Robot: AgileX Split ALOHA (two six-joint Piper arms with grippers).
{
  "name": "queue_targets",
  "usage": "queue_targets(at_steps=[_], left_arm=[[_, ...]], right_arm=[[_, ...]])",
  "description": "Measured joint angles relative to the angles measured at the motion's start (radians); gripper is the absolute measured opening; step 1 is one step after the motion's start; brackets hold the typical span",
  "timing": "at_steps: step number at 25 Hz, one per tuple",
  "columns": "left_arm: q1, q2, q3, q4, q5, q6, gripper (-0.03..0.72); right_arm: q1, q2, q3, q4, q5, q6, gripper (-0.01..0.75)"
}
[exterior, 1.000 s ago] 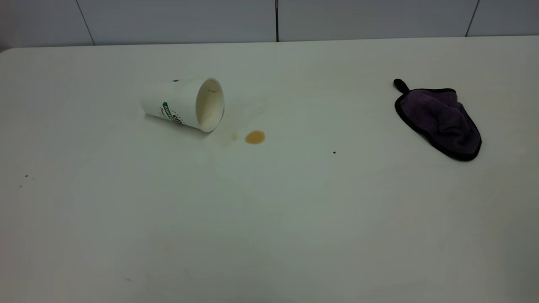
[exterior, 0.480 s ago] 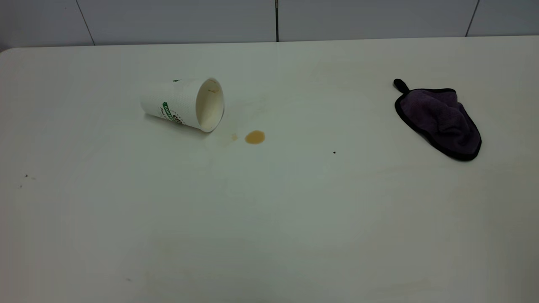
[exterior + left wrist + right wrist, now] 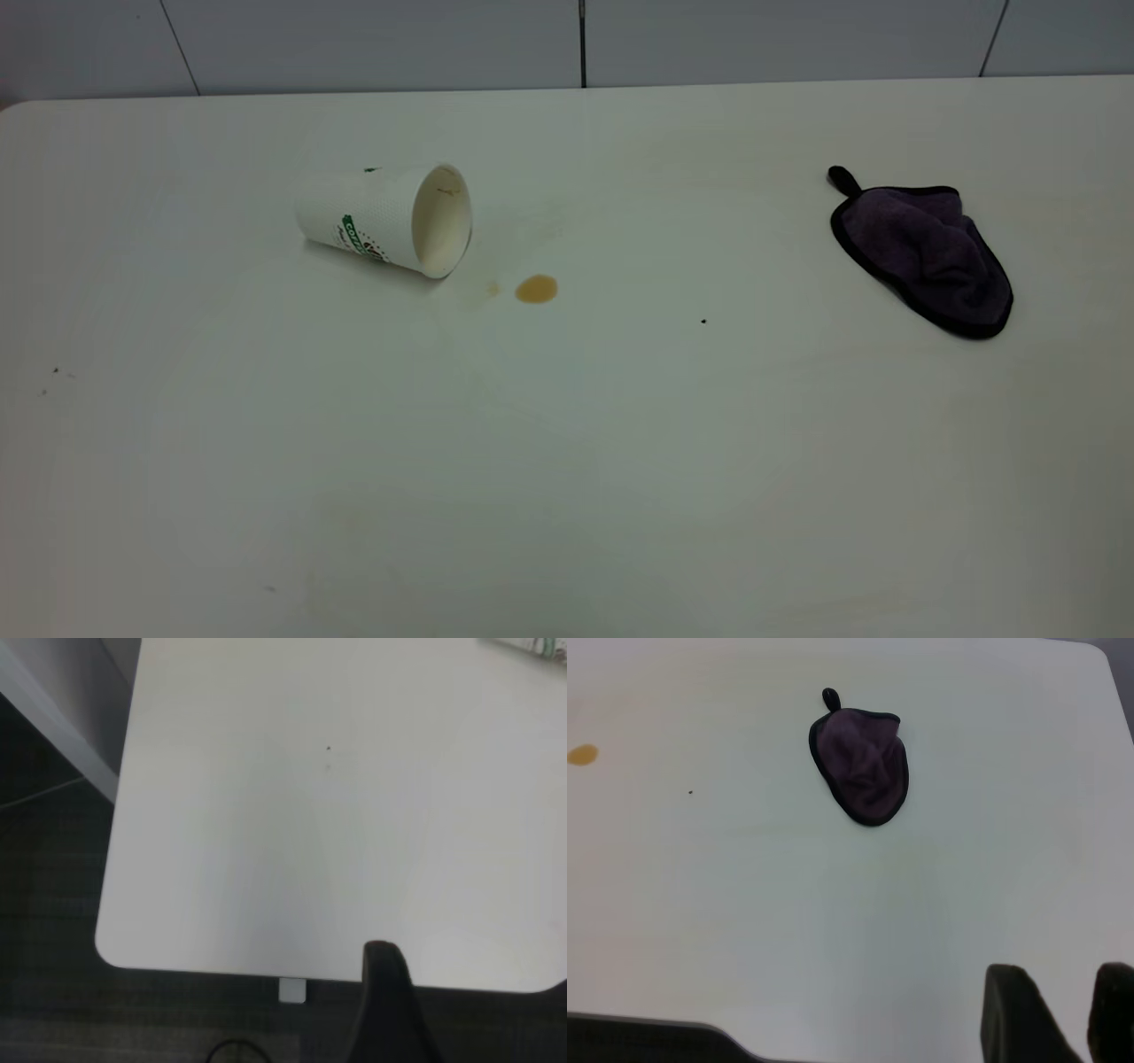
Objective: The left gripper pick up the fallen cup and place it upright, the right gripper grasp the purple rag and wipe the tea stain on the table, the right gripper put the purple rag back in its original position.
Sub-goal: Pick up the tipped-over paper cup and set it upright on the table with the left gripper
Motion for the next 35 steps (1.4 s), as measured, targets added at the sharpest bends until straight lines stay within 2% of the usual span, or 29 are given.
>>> queue_targets(at_steps=[5,11,14,24,30,35], left_arm=[[0.000,0.345,-0.123,0.041,-0.160,-0.016,0.549],[-0.032,0.656,-0.253,0.062,-0.209,-0.061,0.636],[-0.107,0.785,-0.310,0.124,-0.239,-0.122,0.655],[-0.502,1.257,-0.565,0.539,-0.197,-0.559,0.657],[-0.633,1.553,-0.745,0.651,-0.184,-0.634,0.650],[-0.679,1.754,-0.890,0.695,-0.164,-0.637,0.636]], right_arm=[[0.000,0.000,0.000,0.000,0.000,0.000,0.239],[0.000,0.000,0.000,0.000,0.000,0.000,0.239],[0.000,0.000,0.000,0.000,0.000,0.000,0.239],[0.000,0.000,0.000,0.000,0.000,0.000,0.239],[0.000,0.000,0.000,0.000,0.000,0.000,0.239],[0.000,0.000,0.000,0.000,0.000,0.000,0.239]])
